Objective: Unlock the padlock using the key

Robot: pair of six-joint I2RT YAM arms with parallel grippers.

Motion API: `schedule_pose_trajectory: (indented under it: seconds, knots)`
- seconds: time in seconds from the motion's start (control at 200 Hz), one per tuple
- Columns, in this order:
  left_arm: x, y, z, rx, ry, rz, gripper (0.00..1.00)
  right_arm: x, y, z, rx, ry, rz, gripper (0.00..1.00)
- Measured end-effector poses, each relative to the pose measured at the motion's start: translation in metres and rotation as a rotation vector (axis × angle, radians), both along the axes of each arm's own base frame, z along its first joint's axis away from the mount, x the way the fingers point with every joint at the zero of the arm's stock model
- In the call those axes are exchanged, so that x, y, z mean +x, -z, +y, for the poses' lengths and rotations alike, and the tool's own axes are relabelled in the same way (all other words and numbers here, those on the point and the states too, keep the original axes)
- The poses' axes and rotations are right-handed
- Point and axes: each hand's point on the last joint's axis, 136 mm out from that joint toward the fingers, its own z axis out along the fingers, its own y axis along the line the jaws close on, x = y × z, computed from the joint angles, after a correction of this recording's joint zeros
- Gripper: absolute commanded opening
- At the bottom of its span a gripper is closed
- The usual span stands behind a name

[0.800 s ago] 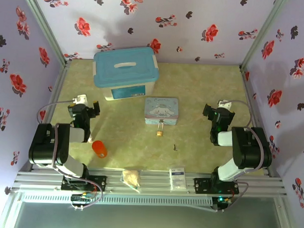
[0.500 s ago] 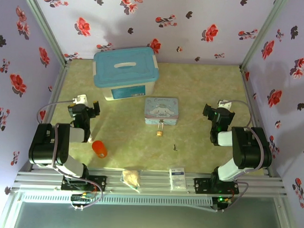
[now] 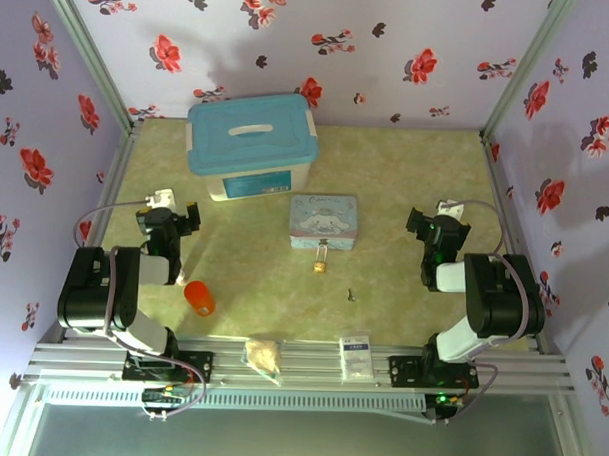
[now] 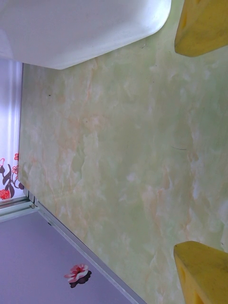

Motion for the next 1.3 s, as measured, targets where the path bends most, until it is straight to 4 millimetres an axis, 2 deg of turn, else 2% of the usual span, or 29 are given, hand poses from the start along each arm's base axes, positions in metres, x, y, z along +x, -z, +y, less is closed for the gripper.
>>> schedule_pose_trajectory:
  seconds: [0.54, 0.61, 0.81, 0.92, 1.0, 1.095, 1.21, 1.3]
  knots:
    - [-0.001, -0.004, 0.0, 0.0, 0.0, -0.007, 1.0, -0.001, -0.005, -0.001, -0.001, 0.003, -0.003, 0.99]
    - [-0.004, -0.015, 0.0, 0.0, 0.0, -0.022, 1.0, -0.004, -0.017, -0.001, -0.002, 0.002, -0.018, 0.99]
    - [-0.012, -0.071, 0.001, -0.01, -0.004, -0.125, 1.0, -0.004, -0.069, -0.001, 0.041, 0.02, -0.058, 0.99]
    - [-0.025, -0.1, -0.001, -0.11, -0.023, -0.198, 1.0, -0.007, -0.094, 0.002, 0.124, 0.032, -0.088, 0.99]
    - [-0.035, -0.125, -0.009, -0.198, 0.012, -0.27, 1.0, -0.014, -0.097, 0.008, 0.176, 0.014, -0.065, 0.99]
    - [-0.045, -0.148, -0.022, -0.305, 0.077, -0.34, 1.0, -0.025, -0.088, 0.019, 0.239, -0.023, -0.005, 0.99]
    - [-0.051, -0.147, -0.039, -0.414, 0.139, -0.289, 1.0, -0.04, -0.074, 0.042, 0.33, -0.114, 0.09, 0.99]
    - [-0.055, -0.142, -0.064, -0.486, 0.201, -0.222, 1.0, -0.055, -0.063, 0.066, 0.385, -0.189, 0.172, 0.97]
